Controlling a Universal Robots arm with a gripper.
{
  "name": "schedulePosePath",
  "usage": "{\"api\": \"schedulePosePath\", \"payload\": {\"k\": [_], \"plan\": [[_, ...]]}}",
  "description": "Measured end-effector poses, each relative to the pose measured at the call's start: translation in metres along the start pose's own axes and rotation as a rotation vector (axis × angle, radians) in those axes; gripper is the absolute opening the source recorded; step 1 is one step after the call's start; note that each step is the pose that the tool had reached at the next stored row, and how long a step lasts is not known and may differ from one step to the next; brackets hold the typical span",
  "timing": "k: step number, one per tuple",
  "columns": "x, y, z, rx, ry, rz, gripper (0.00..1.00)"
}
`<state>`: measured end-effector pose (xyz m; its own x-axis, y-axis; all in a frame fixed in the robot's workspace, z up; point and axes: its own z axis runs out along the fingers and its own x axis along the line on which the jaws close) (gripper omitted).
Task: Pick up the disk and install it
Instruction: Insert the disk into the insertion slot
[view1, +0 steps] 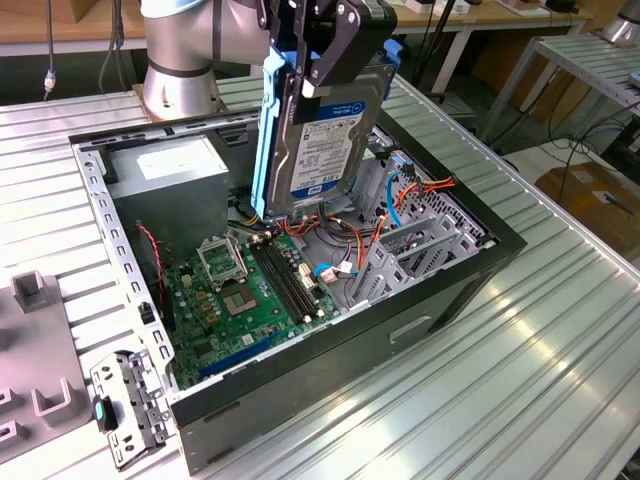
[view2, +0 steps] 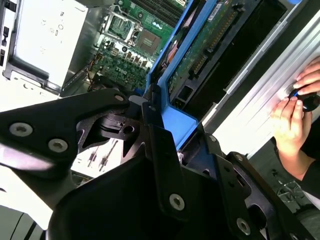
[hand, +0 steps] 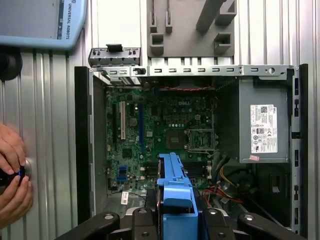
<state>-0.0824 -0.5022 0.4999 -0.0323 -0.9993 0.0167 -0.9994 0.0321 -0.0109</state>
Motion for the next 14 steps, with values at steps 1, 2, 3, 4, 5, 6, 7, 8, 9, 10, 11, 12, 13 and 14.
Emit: {"api": "schedulePosePath", "payload": {"k": [1,2,3,4,5,6,7,8,9,10,11,12,13,14], "plan": [[0.0021,-0.0001,0.0,0.0,0.0,0.0,0.37],[0.0043,0.0,0.0001,0.0,0.0002,0.0,0.37],[0.0068,-0.0001,0.0001,0.0,0.0001,0.0,0.37],[0.0129,-0.0003,0.0003,0.0,0.0002,0.0,0.37],[0.0173,-0.0004,0.0004,0.0,0.0001,0.0,0.37],[0.0202,-0.0005,0.0005,0.0,0.0001,0.0,0.37],[0.0253,-0.0007,0.0007,0.0,0.0004,0.0,0.37],[0.0272,-0.001,0.0009,0.0,0.0008,0.0,0.37],[0.0284,-0.0018,0.0012,0.0001,0.0007,0.0,0.37],[0.0303,-0.0041,0.0016,0.0001,0.0008,0.0,0.37],[0.0311,-0.0068,0.0021,0.0002,0.0005,0.0,0.37],[0.0314,-0.0089,0.0021,0.0001,0.0008,0.0,0.37],[0.0317,-0.0109,0.0021,-0.0001,0.001,0.0,0.37],[0.032,-0.0148,0.0026,0.0,0.0007,0.0,0.37]]}}
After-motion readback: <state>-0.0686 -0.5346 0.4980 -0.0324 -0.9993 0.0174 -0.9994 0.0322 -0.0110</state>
